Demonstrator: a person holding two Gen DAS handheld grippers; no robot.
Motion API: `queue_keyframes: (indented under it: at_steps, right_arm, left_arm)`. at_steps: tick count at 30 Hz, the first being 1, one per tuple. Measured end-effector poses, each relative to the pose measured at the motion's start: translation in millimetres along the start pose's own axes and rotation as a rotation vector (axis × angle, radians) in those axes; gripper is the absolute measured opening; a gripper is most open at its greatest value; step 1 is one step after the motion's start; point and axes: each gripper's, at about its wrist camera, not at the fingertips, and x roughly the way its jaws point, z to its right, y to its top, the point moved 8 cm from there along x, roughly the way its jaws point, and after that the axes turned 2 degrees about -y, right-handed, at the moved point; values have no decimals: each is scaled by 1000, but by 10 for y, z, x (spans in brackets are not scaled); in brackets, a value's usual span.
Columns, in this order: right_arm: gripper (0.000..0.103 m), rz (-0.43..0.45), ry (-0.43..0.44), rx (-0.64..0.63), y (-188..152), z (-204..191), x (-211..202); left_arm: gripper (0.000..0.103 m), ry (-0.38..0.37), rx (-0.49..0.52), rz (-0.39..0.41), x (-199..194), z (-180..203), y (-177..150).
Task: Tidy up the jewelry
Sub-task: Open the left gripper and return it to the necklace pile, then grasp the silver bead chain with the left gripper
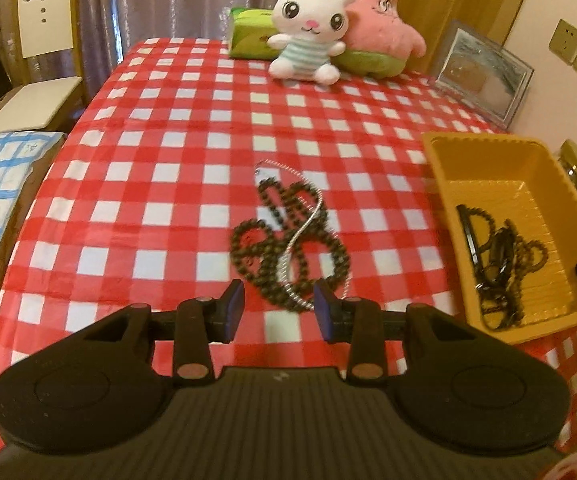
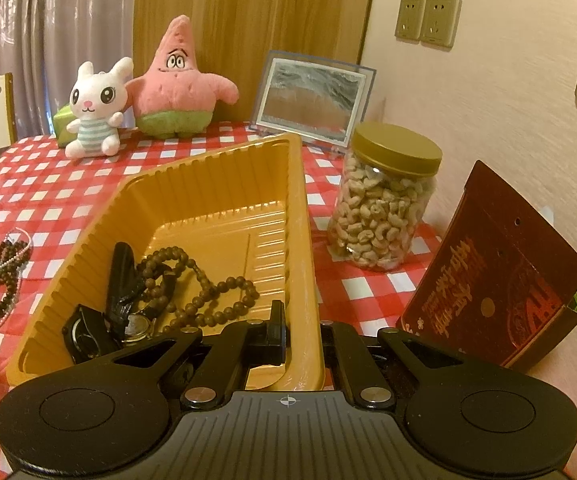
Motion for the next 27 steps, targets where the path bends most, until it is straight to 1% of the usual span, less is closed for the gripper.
queue_keyframes:
  at_steps: [3, 12, 22, 27]
  right_arm:
    - [4, -4, -3, -1, -10, -3, -4]
    - [4, -8, -7, -1, -16, -14, -5]
    - [4, -11, -8, -1, -27, -5, -8]
    - [4, -11, -8, -1, -27, -5, -6]
  left_arm:
    - [33, 14, 10, -14, 49, -38, -55]
    - [33, 14, 66, -8, 120, -64, -128]
    - [31, -25, 132, 11, 226, 57, -27]
    - [25, -41, 176, 12, 337, 145, 30]
